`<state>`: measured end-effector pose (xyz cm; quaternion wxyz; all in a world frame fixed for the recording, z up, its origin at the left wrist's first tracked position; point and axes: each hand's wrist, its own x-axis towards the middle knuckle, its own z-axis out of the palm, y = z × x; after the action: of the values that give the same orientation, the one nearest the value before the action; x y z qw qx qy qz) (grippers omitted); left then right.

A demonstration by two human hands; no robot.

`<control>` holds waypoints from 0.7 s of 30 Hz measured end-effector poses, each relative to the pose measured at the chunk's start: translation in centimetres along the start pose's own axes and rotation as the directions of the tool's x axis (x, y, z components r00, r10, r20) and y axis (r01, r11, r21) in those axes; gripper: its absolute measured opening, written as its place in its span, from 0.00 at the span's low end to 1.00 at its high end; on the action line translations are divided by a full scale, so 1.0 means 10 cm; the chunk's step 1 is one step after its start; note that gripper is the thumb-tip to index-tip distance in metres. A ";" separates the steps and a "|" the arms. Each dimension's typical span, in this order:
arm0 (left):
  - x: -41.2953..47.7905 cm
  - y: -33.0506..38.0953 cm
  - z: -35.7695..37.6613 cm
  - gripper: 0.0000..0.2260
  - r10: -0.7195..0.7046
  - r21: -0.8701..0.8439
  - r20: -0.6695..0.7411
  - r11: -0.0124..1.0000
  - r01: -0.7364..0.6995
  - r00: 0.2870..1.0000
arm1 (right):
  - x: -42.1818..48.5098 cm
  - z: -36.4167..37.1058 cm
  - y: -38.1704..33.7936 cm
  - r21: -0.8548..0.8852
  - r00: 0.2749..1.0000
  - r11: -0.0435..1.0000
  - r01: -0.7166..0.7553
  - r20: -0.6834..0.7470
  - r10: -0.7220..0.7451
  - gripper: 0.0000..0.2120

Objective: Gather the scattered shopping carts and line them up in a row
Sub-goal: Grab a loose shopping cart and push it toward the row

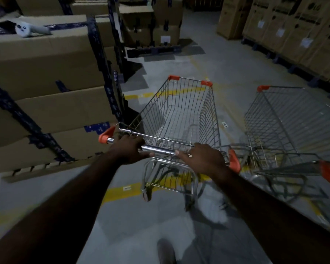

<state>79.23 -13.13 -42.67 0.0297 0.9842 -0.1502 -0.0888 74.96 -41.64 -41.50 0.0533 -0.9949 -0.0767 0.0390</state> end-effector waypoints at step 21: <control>-2.60 0.52 0.21 0.55 -0.399 -0.098 0.245 0.897 0.432 0.884 | -1.62 0.08 -0.52 -0.088 0.927 0.923 0.374 0.059 -0.370 0.40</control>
<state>52.90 -10.30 -39.98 0.0669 0.9725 0.0694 -0.2119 58.22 -39.02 -40.61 0.0094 -0.9626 -0.2671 0.0449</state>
